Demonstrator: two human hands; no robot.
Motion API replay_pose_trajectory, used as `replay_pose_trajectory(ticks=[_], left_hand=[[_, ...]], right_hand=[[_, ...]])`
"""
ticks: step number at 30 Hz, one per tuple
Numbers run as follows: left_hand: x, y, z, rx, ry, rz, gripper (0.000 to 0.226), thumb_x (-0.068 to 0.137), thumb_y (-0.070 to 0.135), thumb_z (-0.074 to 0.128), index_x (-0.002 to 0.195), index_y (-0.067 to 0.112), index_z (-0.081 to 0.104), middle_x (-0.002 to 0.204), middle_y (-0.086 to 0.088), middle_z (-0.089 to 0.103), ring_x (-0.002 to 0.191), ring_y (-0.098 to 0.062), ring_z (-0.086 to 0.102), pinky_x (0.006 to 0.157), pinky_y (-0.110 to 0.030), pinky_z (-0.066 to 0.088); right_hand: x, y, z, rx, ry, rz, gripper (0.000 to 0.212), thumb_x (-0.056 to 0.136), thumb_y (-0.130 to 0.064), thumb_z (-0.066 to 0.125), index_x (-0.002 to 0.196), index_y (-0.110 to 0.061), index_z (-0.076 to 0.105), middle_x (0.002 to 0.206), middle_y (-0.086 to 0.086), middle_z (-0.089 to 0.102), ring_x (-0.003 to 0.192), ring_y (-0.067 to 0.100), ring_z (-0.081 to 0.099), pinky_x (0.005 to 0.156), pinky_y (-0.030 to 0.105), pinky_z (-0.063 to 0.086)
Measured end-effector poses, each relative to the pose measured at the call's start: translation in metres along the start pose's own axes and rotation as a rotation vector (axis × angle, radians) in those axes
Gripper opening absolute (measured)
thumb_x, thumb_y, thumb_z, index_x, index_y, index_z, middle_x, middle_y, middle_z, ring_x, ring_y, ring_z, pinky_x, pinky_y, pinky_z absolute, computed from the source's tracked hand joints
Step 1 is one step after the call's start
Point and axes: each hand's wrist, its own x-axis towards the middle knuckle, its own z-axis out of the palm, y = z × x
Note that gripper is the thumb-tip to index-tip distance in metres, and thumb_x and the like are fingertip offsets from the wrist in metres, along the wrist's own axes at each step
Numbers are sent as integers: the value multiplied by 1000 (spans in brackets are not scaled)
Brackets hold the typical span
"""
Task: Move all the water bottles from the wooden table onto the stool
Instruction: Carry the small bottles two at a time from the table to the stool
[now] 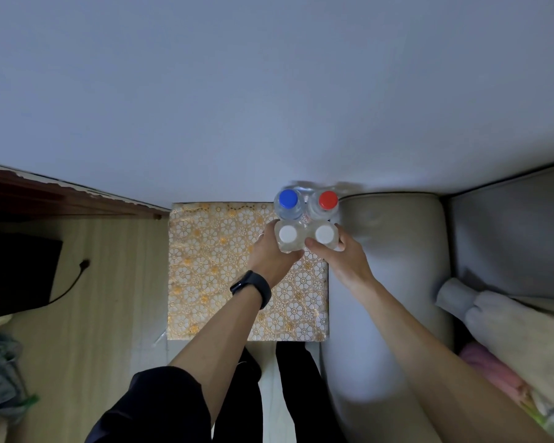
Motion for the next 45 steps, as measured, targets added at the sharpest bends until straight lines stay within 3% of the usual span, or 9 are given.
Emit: replay_pose_trajectory(ticks=[7, 10, 14, 17, 21, 24, 30, 37, 45], left_hand=[[-5, -2, -2, -16, -40, -34, 98, 78, 11, 77, 156, 20, 19, 135, -2, 57, 115, -19, 57, 85, -31, 47], [-18, -11, -7, 1, -52, -81, 101, 77, 15, 79, 156, 27, 17, 150, -8, 45, 129, -28, 53, 98, -40, 50], [-49, -23, -16, 67, -90, -135, 90, 82, 24, 76, 154, 25, 24, 151, -11, 42, 131, -29, 49, 98, -39, 48], [-82, -26, -31, 42, -112, -162, 81, 85, 26, 73, 153, 24, 28, 150, -10, 42, 122, -23, 52, 83, -28, 42], [-138, -32, -62, 20, -121, -163, 73, 89, 32, 69, 152, 23, 32, 150, -9, 44, 127, -26, 51, 88, -29, 42], [-177, -42, -82, 10, -117, -173, 67, 92, 36, 66, 150, 25, 35, 150, -8, 44, 128, -25, 50, 90, -28, 41], [-273, -97, -150, -64, 97, -236, 52, 97, 36, 57, 145, 24, 44, 138, -6, 52, 100, -23, 65, 74, -28, 50], [-397, -205, -194, -310, 444, -347, 52, 96, 38, 62, 144, 23, 48, 146, -7, 52, 130, -24, 53, 97, -28, 42], [-586, -342, -175, -509, 824, -537, 48, 94, 34, 61, 140, 24, 51, 137, -8, 57, 126, -24, 54, 99, -28, 42]], right_hand=[[-9, 8, -4, 21, -57, 70, 112, 70, -25, 91, 158, -24, 22, 152, -12, 43, 96, -21, 52, 86, 11, 40], [-18, 13, -3, 19, -75, 98, 116, 66, -22, 93, 158, -25, 21, 159, -5, 35, 97, -14, 58, 102, 27, 43], [-50, 5, 0, -120, -11, 176, 90, 82, -29, 81, 155, -18, 29, 154, 2, 41, 114, 7, 55, 85, 14, 41], [-85, -7, 2, -277, -54, 166, 58, 92, -37, 68, 143, -20, 48, 143, -4, 50, 94, 7, 55, 59, 9, 41], [-138, -29, 12, -399, -130, 85, 28, 94, -43, 60, 120, -36, 63, 131, -13, 60, 81, 2, 60, 62, 14, 41], [-165, -41, 18, -442, -170, 30, 16, 92, -43, 62, 107, -40, 67, 120, -17, 66, 93, -3, 62, 76, 18, 44], [-235, -80, 77, -639, -344, -179, 16, 95, -41, 60, 107, -38, 70, 108, -24, 66, 95, -10, 60, 77, 10, 41], [-308, -83, 186, -990, -594, -462, 26, 97, -42, 58, 118, -31, 68, 115, -21, 66, 108, 0, 61, 93, 18, 48], [-453, -14, 342, -1306, -844, -923, 22, 93, -36, 63, 112, -30, 71, 116, -9, 69, 110, 13, 63, 94, 24, 45]])
